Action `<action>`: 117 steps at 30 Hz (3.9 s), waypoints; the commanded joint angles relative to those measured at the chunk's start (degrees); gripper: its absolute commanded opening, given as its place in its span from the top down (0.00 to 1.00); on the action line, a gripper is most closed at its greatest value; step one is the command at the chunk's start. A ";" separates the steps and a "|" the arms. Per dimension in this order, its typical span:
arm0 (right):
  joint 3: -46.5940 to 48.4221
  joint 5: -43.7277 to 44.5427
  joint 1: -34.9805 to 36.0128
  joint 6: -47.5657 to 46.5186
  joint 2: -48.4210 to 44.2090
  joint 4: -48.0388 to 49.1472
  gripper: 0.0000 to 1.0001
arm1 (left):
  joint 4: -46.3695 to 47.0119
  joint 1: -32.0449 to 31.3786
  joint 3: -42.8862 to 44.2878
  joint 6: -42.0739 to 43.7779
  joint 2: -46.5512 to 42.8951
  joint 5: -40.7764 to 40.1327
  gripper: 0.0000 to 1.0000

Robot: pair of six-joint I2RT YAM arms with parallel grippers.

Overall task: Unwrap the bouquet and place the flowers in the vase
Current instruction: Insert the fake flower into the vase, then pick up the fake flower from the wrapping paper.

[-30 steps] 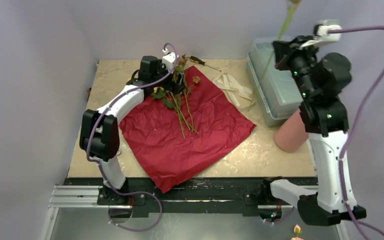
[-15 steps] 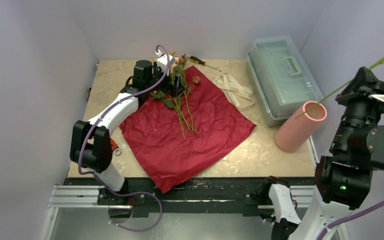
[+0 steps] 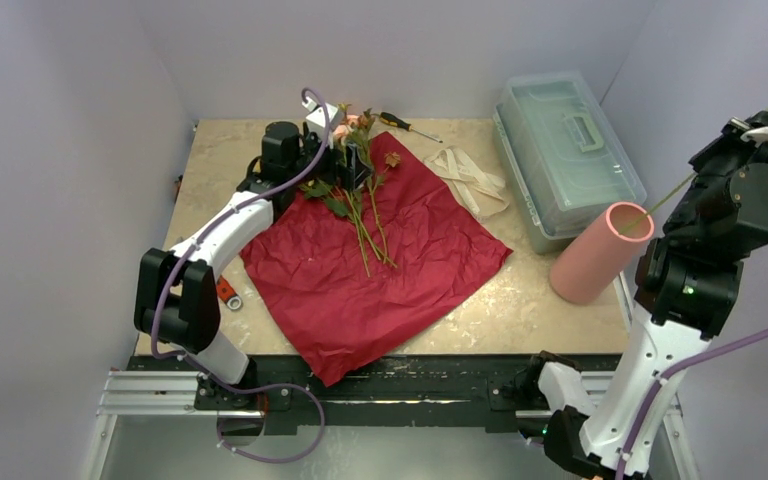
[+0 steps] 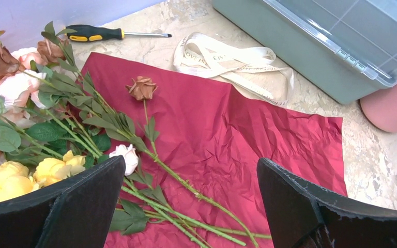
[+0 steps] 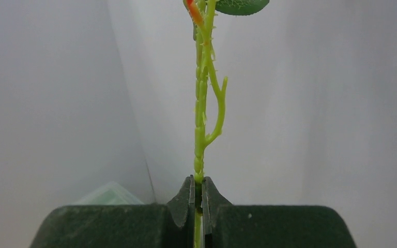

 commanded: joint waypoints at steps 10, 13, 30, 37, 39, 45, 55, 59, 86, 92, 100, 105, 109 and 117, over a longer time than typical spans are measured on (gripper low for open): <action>-2.27 4.63 -0.30 -8.84 2.70 13.24 1.00 | 7.02 -0.17 -3.88 -2.68 -2.47 0.09 0.00; -2.19 4.01 -0.30 -7.58 3.86 12.62 1.00 | 7.27 -0.17 -4.10 -3.08 -2.34 0.17 0.00; -20.31 -1.64 -0.49 -1.45 0.03 7.82 1.00 | 6.99 -0.04 -4.35 -1.51 -1.36 -1.52 0.00; -28.93 -5.25 -0.59 2.12 -4.41 3.55 1.00 | 7.73 0.01 -3.82 -2.78 0.60 -2.34 0.00; -30.75 -5.46 -0.67 2.71 -5.31 2.54 1.00 | 7.49 0.00 -3.31 -3.23 1.38 -3.43 0.00; -34.35 -6.61 -0.77 3.61 -7.17 -0.15 0.90 | 7.43 0.00 -2.17 -3.88 2.67 -3.79 0.00; -34.40 -7.41 -0.98 5.65 -7.12 -3.39 0.58 | 6.73 -0.02 -0.45 -5.12 4.78 -3.53 0.00; -33.08 -8.36 -1.09 6.36 -7.63 -5.37 0.52 | 5.00 -0.08 1.47 -5.86 6.59 -4.52 0.00; -14.04 -35.51 -1.01 -5.33 -3.28 -16.88 0.13 | -6.59 -2.92 15.82 -18.96 22.00 -6.59 0.08; -13.13 -36.84 -1.08 -6.78 -1.58 -17.59 0.13 | -3.89 -5.56 14.36 -22.90 23.56 -10.07 0.23; -10.04 -37.86 -1.01 -7.54 1.21 -17.46 0.12 | -8.92 -7.19 17.12 -26.43 28.77 -17.43 0.33; -8.83 -38.95 -1.05 -6.80 2.82 -16.33 0.12 | -10.62 -8.18 17.16 -27.34 30.13 -21.45 0.34; -9.06 -39.30 -1.01 -6.39 3.42 -15.64 0.12 | -10.74 -8.43 18.09 -28.29 32.36 -21.64 0.35; -9.13 -39.92 -1.07 -7.03 3.53 -15.54 0.13 | -9.57 -8.43 20.27 -29.63 34.22 -23.07 0.51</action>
